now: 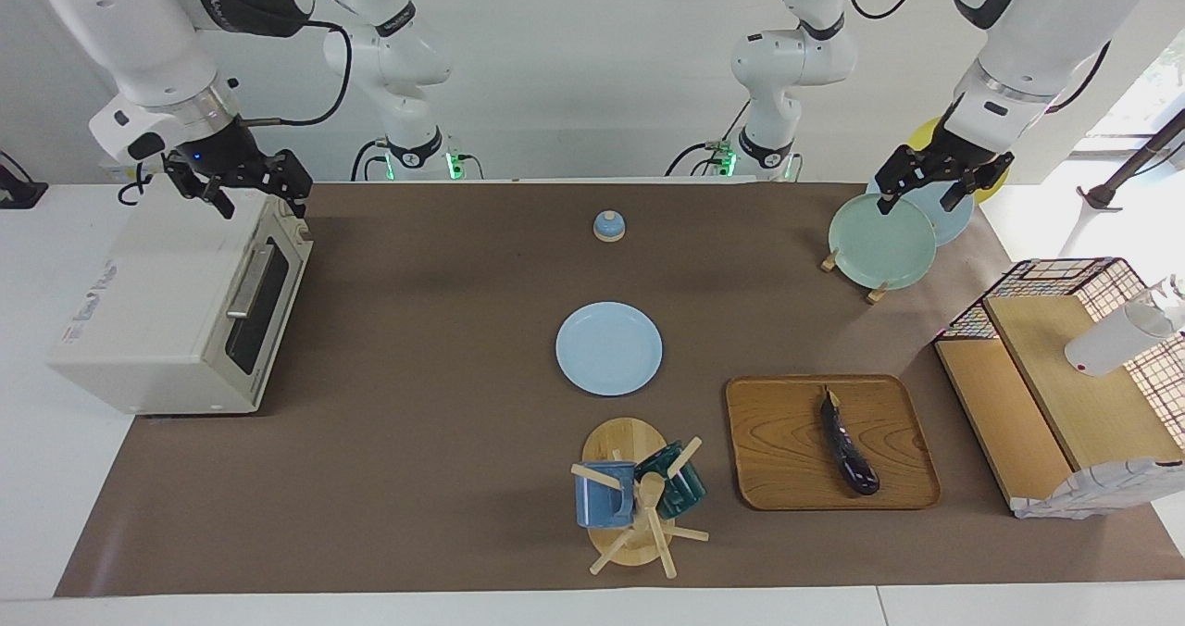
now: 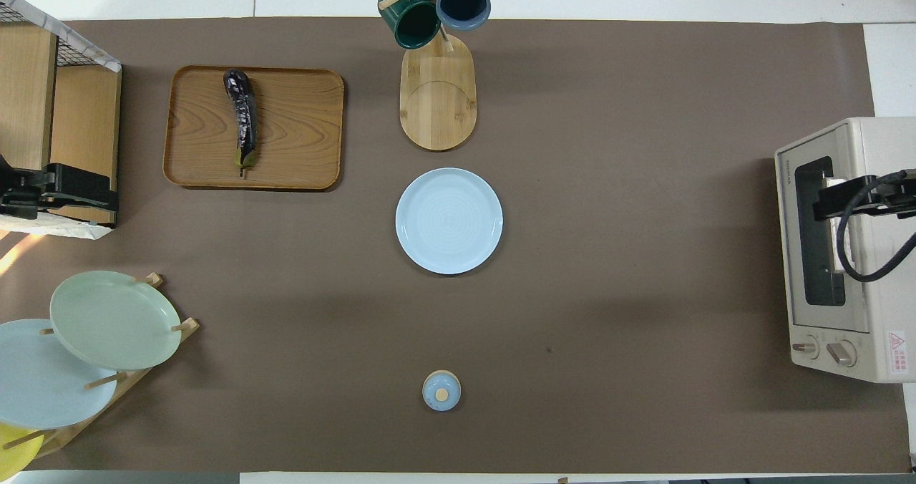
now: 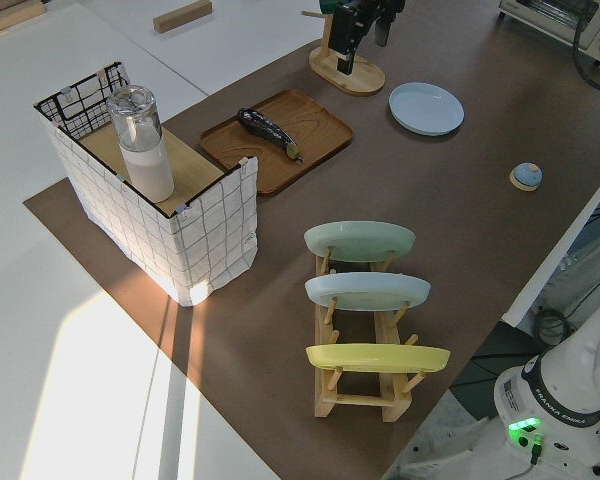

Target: Put eggplant into oven

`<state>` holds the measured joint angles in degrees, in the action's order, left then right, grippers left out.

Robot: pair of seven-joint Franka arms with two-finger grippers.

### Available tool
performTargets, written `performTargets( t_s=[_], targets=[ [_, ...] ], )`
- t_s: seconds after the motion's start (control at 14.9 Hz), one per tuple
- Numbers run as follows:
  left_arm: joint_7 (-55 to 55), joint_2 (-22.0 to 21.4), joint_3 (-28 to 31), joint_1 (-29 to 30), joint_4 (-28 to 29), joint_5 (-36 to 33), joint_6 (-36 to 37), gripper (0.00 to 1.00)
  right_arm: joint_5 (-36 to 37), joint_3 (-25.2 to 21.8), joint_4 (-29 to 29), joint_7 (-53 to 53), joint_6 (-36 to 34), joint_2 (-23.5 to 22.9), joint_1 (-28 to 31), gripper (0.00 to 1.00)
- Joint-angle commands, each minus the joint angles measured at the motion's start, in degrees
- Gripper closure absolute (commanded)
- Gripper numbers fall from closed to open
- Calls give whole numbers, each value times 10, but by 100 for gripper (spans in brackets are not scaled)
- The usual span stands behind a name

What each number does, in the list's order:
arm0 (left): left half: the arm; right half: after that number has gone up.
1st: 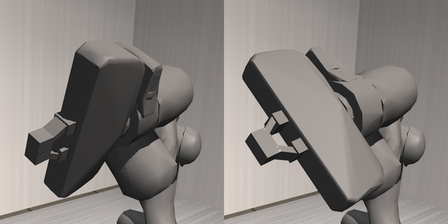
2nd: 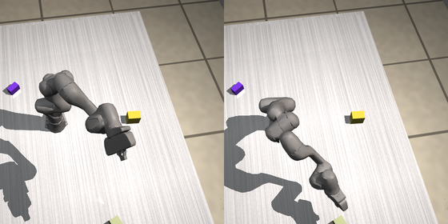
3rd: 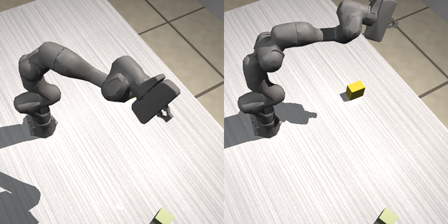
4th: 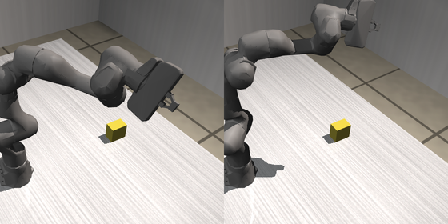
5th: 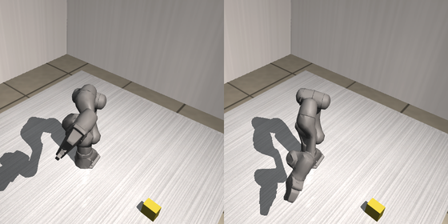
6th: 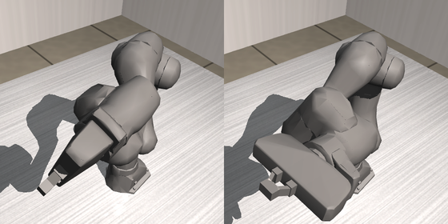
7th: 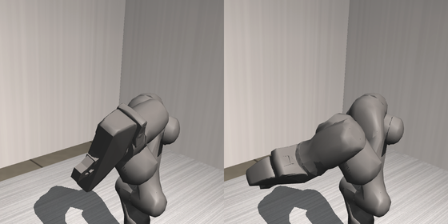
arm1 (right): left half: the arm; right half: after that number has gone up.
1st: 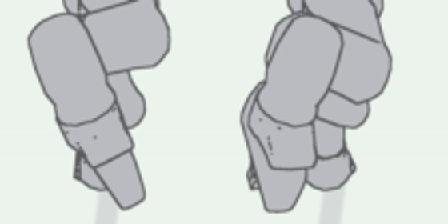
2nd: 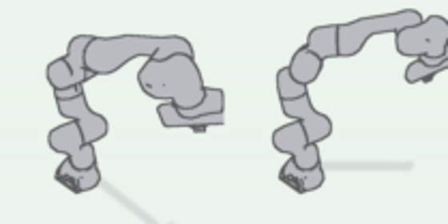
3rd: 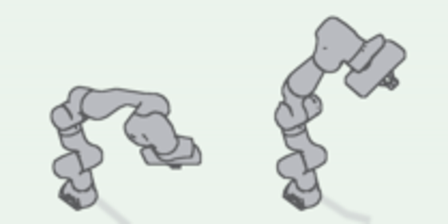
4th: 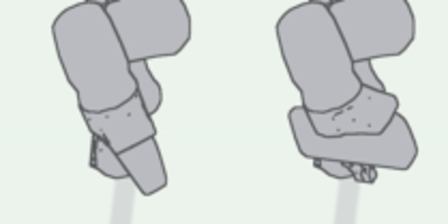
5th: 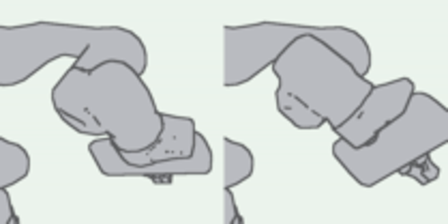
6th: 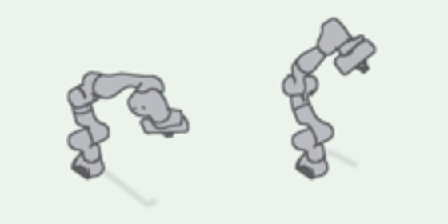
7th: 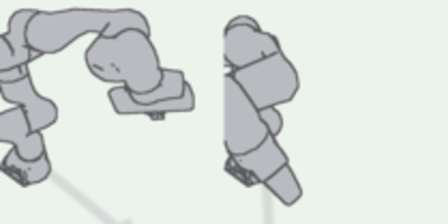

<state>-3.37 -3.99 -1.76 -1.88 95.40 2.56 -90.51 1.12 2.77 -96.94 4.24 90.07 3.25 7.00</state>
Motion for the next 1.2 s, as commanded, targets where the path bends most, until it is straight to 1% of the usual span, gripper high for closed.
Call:
performTargets(
  t_s=[0.0, 0.07, 0.8, 1.07, 1.14],
  targets=[
    [-1, -14, -1, 0, 15, -11, -5, 0, -15, 1, -10, -3, -5, 9, 2, 0],
    [-2, -14, -2, 0, 15, -11, -5, 0, -15, 0, -11, -3, -14, 10, 2, 0],
    [-8, -15, -2, -1, 19, -11, -9, 0, -15, 5, -10, 0, -17, 10, 0, 0],
    [-8, -10, -5, -2, 16, -11, -21, 0, -15, 8, -10, 0, -17, 10, -5, 0],
    [-8, -3, -5, -3, 15, -8, -23, 0, -15, 8, -10, -1, -17, 10, -11, 0]
  ],
)
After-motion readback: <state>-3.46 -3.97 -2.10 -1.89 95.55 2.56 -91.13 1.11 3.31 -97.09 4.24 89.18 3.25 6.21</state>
